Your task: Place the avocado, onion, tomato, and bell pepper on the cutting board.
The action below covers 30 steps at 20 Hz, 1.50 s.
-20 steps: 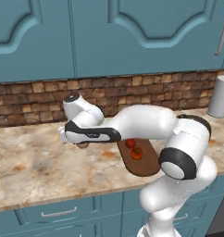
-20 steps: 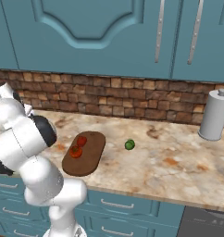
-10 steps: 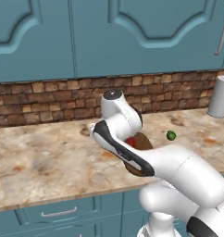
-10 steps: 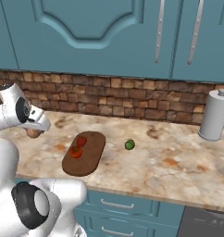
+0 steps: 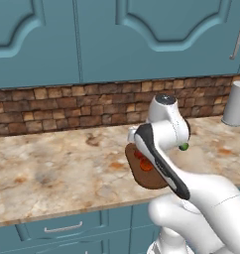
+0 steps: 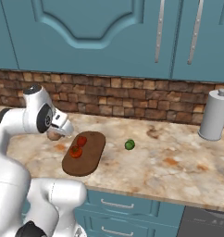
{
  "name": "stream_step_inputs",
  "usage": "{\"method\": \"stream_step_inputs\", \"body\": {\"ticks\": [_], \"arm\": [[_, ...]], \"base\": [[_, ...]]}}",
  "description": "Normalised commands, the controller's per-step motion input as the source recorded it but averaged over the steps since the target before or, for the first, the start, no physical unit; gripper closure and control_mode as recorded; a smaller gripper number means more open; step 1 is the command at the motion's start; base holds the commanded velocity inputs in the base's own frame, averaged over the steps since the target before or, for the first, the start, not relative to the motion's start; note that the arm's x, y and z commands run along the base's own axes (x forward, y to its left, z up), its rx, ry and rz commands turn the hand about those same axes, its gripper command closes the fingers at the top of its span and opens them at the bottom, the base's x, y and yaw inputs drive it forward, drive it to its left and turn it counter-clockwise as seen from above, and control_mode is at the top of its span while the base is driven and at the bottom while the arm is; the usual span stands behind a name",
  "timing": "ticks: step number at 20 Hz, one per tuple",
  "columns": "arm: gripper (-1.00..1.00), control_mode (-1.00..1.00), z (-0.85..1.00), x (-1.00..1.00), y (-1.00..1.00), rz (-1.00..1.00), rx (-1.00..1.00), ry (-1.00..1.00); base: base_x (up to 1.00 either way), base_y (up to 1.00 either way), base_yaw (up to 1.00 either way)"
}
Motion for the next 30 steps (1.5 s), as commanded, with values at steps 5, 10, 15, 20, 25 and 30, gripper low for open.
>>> {"method": "stream_step_inputs", "body": {"ticks": [5, 10, 15, 20, 25, 30], "arm": [[1.00, -1.00, 0.02, 0.53, -0.54, 0.01, 0.07, 0.03], [1.00, -1.00, 0.00, 0.56, -0.37, 0.08, 0.06, 0.03], [1.00, -1.00, -0.13, 0.29, -0.19, 0.04, 0.01, 0.05], [1.00, -1.00, -0.35, 0.39, -0.08, 0.03, 0.00, 0.10], [1.00, -1.00, -0.40, 0.47, -0.10, 0.04, 0.00, 0.09], [1.00, -1.00, -0.29, 0.43, -0.17, 0.05, 0.00, 0.07]], "base": [[0.00, 0.00, 0.00], [0.00, 0.00, 0.00], [0.00, 0.00, 0.00], [0.00, 0.00, 0.00], [0.00, 0.00, 0.00], [0.00, 0.00, 0.00]]}}
